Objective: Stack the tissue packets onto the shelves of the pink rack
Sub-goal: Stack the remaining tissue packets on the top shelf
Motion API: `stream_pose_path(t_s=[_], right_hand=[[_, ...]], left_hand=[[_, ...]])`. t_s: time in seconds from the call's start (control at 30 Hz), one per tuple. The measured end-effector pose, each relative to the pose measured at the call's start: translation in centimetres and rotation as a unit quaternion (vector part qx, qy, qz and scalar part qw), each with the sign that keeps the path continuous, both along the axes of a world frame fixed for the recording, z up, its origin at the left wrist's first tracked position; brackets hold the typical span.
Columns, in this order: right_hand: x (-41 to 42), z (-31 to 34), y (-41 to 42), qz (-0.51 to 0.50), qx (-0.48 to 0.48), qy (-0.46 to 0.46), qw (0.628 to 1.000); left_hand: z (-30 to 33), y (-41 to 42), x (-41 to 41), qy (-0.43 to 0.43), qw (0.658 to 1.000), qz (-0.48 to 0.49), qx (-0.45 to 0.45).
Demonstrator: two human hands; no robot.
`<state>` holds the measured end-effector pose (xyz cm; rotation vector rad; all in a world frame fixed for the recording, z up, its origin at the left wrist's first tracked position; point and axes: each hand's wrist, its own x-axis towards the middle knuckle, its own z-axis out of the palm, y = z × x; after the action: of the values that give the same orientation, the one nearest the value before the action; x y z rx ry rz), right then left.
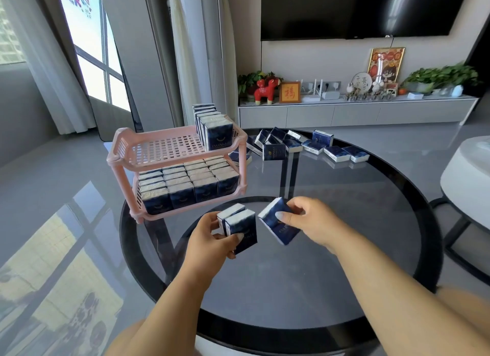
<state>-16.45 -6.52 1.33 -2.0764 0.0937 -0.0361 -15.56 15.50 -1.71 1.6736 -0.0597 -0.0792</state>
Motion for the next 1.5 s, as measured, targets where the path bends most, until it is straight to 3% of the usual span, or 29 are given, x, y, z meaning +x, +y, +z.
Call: stream_pose_path(t_s=[0.1, 0.27, 0.47, 0.53, 0.7, 1.17, 1.5], right_hand=[[-1.9, -1.5, 1.7, 0.011, 0.069, -0.021, 0.997], [-2.6, -3.5, 3.2, -0.016, 0.057, -0.056, 0.997], [-2.8, -4.2, 3.7, -0.012, -0.011, -0.092, 0.996], [-2.9, -4.4, 4.0, 0.006, -0.023, -0.090, 0.996], [-3.7, -3.8, 4.5, 0.070, 0.075, -0.032, 0.994], [-4.2, -2.9, 5.2, 0.128, 0.105, -0.014, 0.986], [0.3, -1.2, 5.8, 0.032, 0.114, -0.089, 0.989]], left_hand=[[-0.1, 0.1, 0.1, 0.009, 1.000, -0.019, -0.020], [0.0, 0.4, -0.2, 0.019, 0.995, -0.082, -0.046], [0.3, -0.1, -0.9, -0.013, 0.992, -0.125, 0.012], [0.3, -0.5, -1.1, -0.020, 0.992, -0.121, 0.024], [0.3, -1.1, -1.2, -0.043, 0.992, -0.100, 0.067], [0.0, -0.6, -0.5, -0.057, 0.991, -0.068, 0.104], [8.3, 3.9, 1.9, -0.099, 0.995, 0.007, 0.029]])
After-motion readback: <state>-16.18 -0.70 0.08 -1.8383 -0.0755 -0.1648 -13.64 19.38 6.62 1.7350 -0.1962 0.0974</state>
